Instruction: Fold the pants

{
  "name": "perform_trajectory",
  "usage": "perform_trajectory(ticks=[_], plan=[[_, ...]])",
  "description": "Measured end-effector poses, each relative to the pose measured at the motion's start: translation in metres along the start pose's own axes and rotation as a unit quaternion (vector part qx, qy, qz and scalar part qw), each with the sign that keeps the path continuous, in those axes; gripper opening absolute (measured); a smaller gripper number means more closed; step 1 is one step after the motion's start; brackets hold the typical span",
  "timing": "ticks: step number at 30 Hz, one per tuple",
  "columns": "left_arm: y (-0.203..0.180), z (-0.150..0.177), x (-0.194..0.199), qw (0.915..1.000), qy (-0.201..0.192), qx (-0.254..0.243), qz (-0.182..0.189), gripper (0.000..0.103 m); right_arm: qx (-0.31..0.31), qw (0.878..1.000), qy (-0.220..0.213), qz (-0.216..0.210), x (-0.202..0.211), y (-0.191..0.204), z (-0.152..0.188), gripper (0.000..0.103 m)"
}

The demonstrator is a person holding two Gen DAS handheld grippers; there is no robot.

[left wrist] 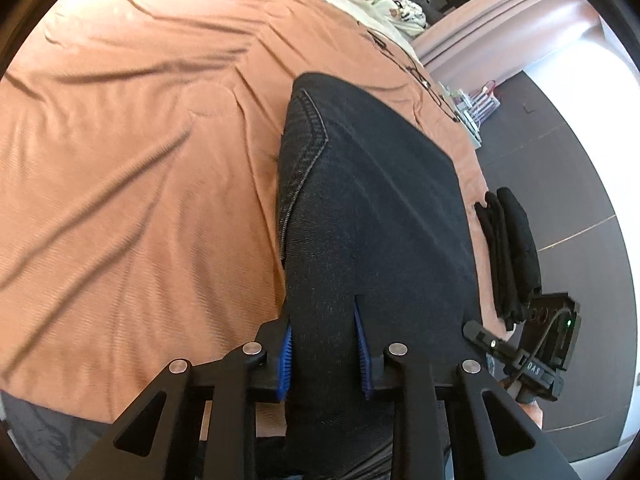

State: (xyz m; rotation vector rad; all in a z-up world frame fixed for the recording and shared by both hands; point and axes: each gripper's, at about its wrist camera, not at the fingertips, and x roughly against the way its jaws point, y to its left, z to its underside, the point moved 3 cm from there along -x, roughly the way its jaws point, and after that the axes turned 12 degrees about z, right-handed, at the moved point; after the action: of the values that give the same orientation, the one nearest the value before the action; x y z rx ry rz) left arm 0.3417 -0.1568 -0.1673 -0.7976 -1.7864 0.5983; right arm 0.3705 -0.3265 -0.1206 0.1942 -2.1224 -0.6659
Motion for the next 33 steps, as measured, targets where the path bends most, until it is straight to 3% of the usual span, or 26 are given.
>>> perform_trajectory(ticks=[12, 26, 33], plan=[[0.028, 0.002, 0.045, 0.9996, -0.012, 0.013, -0.024, 0.027, 0.019, 0.999, 0.016, -0.029, -0.028, 0.043, 0.007, 0.043], [0.053, 0.019, 0.076, 0.9981, -0.017, 0.028, -0.052, 0.027, 0.016, 0.998, 0.032, -0.049, -0.057, 0.053, 0.004, 0.043], [0.062, 0.018, 0.077, 0.9965, -0.005, 0.029, -0.079, 0.039, 0.004, 0.997, 0.038, -0.062, -0.063, 0.039, -0.009, 0.045]])
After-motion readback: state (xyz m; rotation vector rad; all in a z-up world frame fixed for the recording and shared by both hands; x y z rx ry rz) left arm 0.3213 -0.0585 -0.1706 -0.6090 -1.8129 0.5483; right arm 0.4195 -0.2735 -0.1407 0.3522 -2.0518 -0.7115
